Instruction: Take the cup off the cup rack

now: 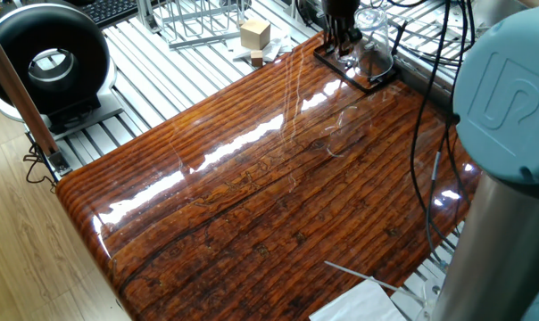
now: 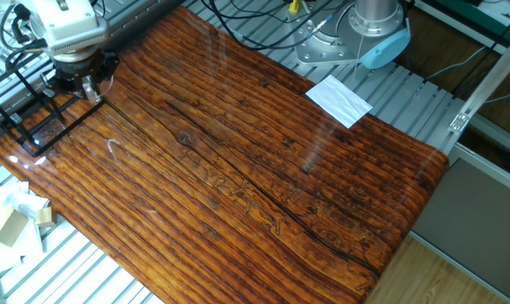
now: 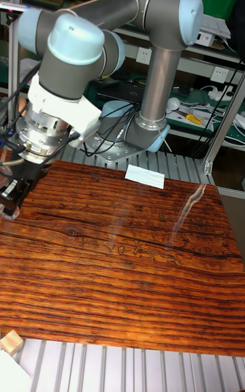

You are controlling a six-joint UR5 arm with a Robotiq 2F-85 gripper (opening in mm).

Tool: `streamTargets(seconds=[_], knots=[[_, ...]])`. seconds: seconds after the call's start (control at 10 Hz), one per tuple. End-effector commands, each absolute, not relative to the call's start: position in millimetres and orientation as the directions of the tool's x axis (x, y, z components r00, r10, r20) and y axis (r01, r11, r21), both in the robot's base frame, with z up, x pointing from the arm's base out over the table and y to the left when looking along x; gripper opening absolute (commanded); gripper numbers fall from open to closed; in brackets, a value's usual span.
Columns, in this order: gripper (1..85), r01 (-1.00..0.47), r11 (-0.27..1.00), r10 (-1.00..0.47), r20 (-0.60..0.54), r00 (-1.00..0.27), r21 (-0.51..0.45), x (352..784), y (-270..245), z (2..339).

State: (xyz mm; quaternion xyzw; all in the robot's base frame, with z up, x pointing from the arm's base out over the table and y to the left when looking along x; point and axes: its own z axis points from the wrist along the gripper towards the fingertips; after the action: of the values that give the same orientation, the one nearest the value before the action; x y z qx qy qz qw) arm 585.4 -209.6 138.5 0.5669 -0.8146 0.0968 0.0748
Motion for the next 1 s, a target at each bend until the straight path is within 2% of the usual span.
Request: streamTargets(seconds=[0.0, 0.5, 0.9], knots=[[1.0, -0.934, 0.351, -0.903, 0.239, -0.358, -0.073, 584, -204, 157], [1.0, -0.929, 0.364, -0.897, 0.242, -0.371, -0.074, 585, -195, 180], [1.0, -0.925, 0.362, -0.884, 0.272, -0.381, -0.116, 585, -201, 197]])
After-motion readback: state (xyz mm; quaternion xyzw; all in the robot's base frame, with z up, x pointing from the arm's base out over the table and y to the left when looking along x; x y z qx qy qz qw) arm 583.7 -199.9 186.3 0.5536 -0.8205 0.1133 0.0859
